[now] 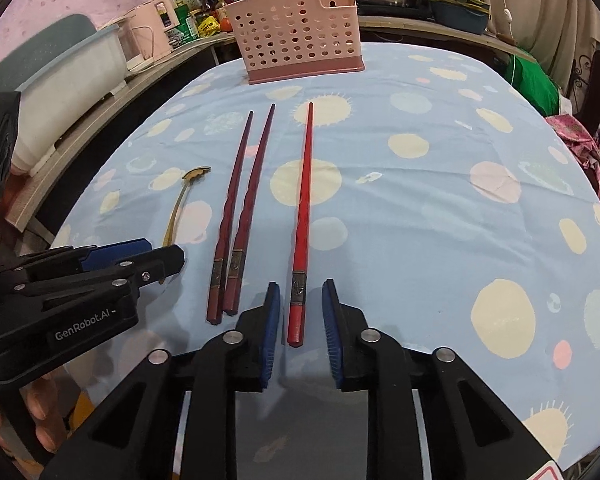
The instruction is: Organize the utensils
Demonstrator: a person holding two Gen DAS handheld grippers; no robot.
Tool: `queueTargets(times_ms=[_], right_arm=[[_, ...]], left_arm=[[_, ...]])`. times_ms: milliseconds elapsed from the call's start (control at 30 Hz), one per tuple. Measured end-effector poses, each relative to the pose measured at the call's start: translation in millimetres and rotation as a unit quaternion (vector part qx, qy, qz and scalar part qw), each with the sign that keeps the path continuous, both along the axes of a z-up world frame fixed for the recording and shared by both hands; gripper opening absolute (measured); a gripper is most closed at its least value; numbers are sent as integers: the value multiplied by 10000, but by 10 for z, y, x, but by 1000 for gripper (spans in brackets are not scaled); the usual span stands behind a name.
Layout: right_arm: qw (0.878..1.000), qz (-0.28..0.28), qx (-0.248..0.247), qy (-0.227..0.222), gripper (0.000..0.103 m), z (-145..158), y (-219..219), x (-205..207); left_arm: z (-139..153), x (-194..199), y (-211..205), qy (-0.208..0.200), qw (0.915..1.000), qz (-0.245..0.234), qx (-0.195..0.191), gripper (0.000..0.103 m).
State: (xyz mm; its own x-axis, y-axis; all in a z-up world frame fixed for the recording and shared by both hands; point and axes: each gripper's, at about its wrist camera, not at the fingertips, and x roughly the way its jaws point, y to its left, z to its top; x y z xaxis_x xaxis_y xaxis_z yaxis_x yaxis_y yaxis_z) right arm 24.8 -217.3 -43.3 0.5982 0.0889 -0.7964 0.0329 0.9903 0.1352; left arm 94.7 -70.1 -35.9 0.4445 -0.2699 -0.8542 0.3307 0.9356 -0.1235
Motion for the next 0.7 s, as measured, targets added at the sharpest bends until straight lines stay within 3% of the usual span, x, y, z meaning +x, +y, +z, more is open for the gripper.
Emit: queueTargets(times_ms=[33,133,367,467,700], right_arm=[[10000,8,-9,4,8,-2,-4,-4],[10000,-22,79,12,8,0,-42,-24],[9997,-98,235,-67,7,107,-89,-97],[9991,-171,335,-216,7,252,-136,-132],[9971,-245,398,-599,7,587,-224,-143]], left_arm=[[-1,-13,-4,-78,10000,4,28,32],[-9,-34,-29,-144,9998,-98,117,13],[131,-81,18,-94,9999,-135,-4,10],[326,-92,58,-210,9997,-116,-104,0],[672,-29,90,-429,9985,-95,-337,1]])
